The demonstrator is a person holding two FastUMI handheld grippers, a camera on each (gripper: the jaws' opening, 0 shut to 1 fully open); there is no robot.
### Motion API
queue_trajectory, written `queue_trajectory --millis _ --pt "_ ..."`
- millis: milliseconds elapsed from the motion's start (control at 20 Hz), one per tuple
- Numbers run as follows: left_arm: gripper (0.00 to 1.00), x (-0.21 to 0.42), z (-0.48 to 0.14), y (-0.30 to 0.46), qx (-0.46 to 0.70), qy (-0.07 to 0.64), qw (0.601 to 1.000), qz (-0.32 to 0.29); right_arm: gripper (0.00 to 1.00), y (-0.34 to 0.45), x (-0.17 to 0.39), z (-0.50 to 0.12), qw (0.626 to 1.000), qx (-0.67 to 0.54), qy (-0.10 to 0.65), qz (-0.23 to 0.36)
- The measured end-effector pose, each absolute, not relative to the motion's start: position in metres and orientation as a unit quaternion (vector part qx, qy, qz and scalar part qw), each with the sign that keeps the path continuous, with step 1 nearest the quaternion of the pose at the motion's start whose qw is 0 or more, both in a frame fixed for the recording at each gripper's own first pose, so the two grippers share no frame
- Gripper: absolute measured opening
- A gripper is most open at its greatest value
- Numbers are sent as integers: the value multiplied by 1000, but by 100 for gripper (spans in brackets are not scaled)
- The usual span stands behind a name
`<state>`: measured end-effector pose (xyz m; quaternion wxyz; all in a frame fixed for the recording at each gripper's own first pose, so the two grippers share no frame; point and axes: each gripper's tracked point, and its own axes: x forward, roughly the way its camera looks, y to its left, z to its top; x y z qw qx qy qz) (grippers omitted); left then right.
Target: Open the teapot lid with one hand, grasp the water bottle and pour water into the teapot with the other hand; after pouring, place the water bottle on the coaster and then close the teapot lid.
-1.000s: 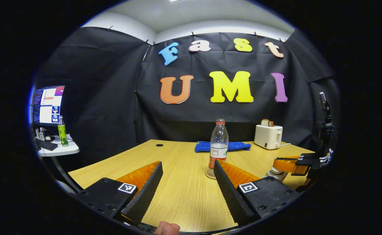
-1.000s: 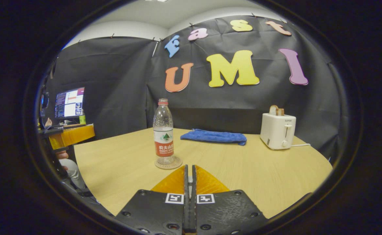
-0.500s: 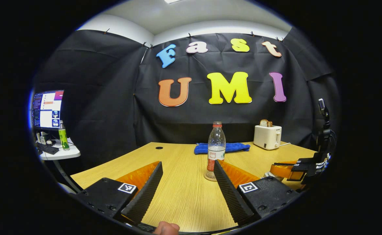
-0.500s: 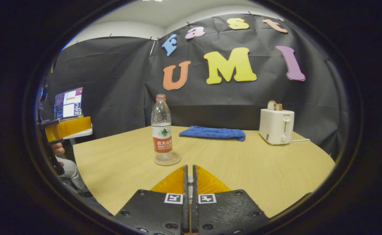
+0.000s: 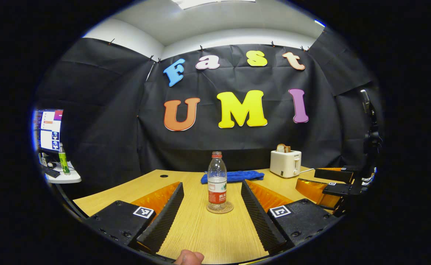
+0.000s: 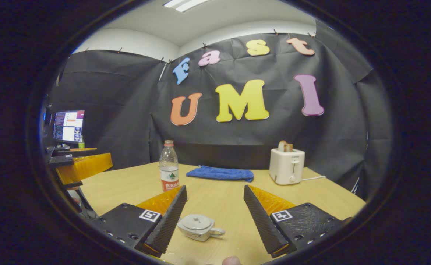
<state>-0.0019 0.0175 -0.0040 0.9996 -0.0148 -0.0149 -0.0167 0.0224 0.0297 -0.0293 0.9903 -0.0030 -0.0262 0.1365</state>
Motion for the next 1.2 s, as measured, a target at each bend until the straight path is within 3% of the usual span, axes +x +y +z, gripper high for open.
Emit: queue_trajectory --millis 250,1200 --pt "98 -12 12 -13 -7 -39 999 -32 93 -21 -19 -10 995 -1 -57 85" --pt "96 -33 -4 -33 19 -6 999 -36 93 -20 -67 4 996 -9 -57 62"
